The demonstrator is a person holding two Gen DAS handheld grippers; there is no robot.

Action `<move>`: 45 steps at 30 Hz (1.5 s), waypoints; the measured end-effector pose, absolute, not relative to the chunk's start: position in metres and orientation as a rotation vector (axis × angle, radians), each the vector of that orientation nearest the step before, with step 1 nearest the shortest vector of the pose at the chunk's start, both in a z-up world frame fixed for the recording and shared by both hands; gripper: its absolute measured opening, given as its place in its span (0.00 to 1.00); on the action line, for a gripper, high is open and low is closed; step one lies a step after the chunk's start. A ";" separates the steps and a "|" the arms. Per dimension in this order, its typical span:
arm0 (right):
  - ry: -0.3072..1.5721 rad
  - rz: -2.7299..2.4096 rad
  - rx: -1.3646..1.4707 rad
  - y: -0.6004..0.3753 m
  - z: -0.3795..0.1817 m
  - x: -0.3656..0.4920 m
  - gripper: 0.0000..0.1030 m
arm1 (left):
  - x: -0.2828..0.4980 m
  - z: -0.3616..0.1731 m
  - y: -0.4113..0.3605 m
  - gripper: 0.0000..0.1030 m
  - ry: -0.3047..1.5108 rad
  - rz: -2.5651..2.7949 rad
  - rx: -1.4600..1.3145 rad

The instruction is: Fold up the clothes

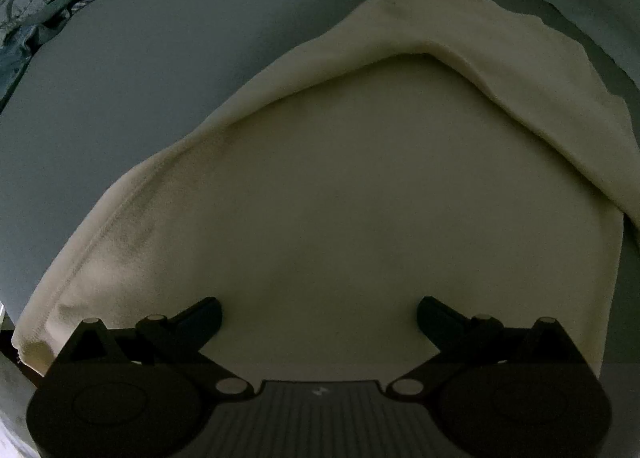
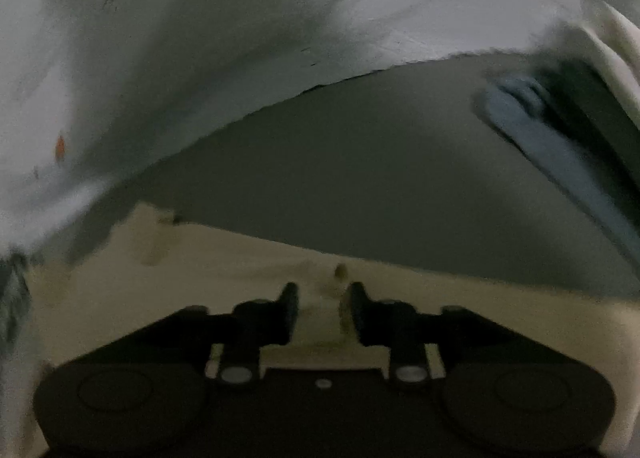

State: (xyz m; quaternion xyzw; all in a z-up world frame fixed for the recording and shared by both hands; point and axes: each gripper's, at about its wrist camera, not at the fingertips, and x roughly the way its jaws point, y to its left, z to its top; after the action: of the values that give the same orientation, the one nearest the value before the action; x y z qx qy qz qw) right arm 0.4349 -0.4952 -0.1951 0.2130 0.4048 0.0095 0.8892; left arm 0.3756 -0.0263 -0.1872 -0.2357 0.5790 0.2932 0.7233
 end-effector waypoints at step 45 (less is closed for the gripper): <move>1.100 0.286 0.887 -0.085 -0.218 0.276 0.36 | 0.196 -0.159 0.238 1.00 0.954 0.327 -0.747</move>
State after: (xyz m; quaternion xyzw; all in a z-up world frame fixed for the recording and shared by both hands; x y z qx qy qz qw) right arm 0.2760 -0.0852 -0.2176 0.4062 0.5037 0.1310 0.7511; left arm 0.1963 0.2377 -0.1590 -0.3494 0.4465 0.1530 0.8094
